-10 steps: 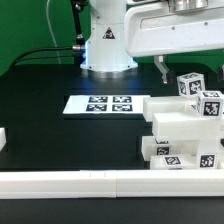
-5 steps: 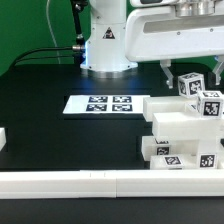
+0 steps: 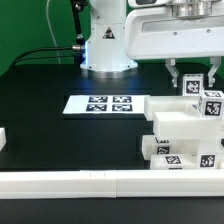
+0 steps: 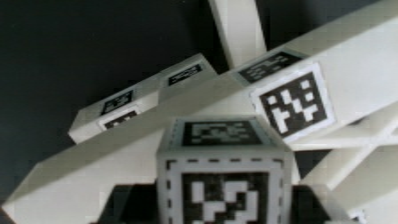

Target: Assemble chair

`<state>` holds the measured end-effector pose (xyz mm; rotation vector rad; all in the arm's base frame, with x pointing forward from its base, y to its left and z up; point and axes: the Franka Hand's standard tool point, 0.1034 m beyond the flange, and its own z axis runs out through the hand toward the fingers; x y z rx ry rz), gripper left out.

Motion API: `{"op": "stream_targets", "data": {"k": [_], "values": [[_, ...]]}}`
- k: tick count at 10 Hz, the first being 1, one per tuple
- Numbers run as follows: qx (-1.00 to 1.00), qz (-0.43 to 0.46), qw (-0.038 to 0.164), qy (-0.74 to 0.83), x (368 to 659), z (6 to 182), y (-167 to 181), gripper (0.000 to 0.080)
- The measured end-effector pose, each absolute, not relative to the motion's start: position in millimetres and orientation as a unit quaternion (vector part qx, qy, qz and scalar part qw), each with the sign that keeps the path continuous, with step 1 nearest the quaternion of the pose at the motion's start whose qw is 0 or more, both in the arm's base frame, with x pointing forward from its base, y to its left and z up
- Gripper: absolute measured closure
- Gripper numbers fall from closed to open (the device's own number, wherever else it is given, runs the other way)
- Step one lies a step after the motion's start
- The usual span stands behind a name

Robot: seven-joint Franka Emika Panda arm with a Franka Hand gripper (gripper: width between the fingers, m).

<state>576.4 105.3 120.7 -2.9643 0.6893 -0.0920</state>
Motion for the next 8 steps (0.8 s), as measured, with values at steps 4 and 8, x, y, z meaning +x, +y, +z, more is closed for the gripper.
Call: {"op": "stream_targets", "data": {"k": [4,8], "values": [[-0.911,-0.019,0.057,0.407,575.7,119.7,100.9,0.0517],[-0.794,-0.003,0.082,0.602,576.6,118.8,94.5,0.0517]]}}
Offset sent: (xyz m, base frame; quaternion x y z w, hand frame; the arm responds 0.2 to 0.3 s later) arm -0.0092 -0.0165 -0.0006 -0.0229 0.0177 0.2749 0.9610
